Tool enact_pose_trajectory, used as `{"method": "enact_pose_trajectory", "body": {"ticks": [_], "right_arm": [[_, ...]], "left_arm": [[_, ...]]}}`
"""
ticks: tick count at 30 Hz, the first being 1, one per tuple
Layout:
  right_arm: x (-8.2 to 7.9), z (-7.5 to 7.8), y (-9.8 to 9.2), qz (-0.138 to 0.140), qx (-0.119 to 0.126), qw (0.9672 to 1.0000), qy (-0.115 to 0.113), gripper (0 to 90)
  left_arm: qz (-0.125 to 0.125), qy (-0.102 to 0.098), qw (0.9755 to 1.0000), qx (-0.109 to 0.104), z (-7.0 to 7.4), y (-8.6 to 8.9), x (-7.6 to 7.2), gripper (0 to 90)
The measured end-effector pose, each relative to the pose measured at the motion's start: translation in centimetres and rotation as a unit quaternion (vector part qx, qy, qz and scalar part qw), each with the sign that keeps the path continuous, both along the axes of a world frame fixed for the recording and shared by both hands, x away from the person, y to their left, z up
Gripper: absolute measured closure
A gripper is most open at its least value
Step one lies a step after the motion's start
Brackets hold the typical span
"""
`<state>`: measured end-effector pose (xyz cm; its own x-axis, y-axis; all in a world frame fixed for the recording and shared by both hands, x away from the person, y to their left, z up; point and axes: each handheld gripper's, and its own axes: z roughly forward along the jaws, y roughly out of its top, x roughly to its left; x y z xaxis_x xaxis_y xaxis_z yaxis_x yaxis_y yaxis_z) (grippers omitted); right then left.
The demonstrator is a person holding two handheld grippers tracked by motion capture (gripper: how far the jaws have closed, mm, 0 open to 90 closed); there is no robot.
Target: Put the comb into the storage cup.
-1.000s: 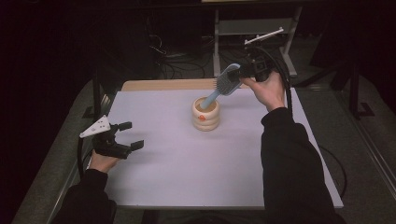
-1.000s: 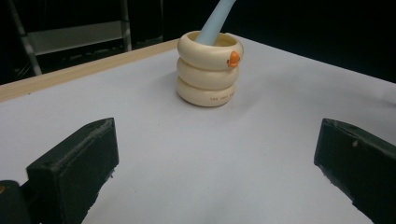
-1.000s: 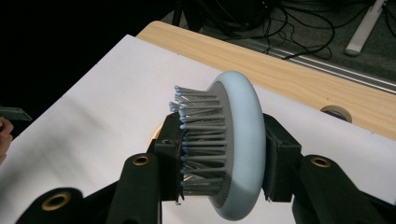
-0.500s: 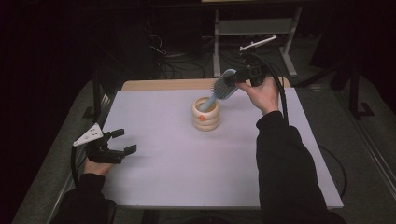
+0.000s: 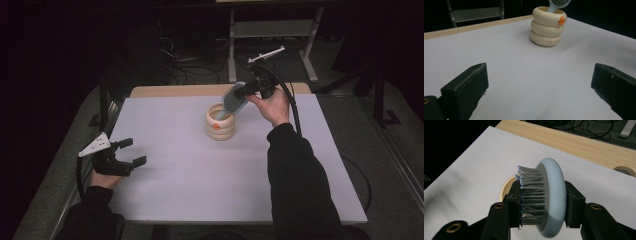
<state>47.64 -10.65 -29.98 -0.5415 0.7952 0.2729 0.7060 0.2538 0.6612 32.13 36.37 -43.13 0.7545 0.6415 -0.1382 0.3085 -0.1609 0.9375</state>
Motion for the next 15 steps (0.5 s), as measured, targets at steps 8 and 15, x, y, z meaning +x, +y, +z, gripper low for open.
{"method": "enact_pose_trajectory", "body": {"ticks": [8,15], "right_arm": [[0.19,-0.22,-0.14,-0.005,0.005,0.9999,0.008,54.5],[-0.04,-0.67,0.12,0.002,0.025,0.9997,0.002,44.8]], "left_arm": [[-0.001,-0.001,1.0000,0.003,-0.04,-0.09,0.00,0.2],[-0.002,-0.001,1.0000,0.000,-0.01,-0.12,-0.04,0.2]]}}
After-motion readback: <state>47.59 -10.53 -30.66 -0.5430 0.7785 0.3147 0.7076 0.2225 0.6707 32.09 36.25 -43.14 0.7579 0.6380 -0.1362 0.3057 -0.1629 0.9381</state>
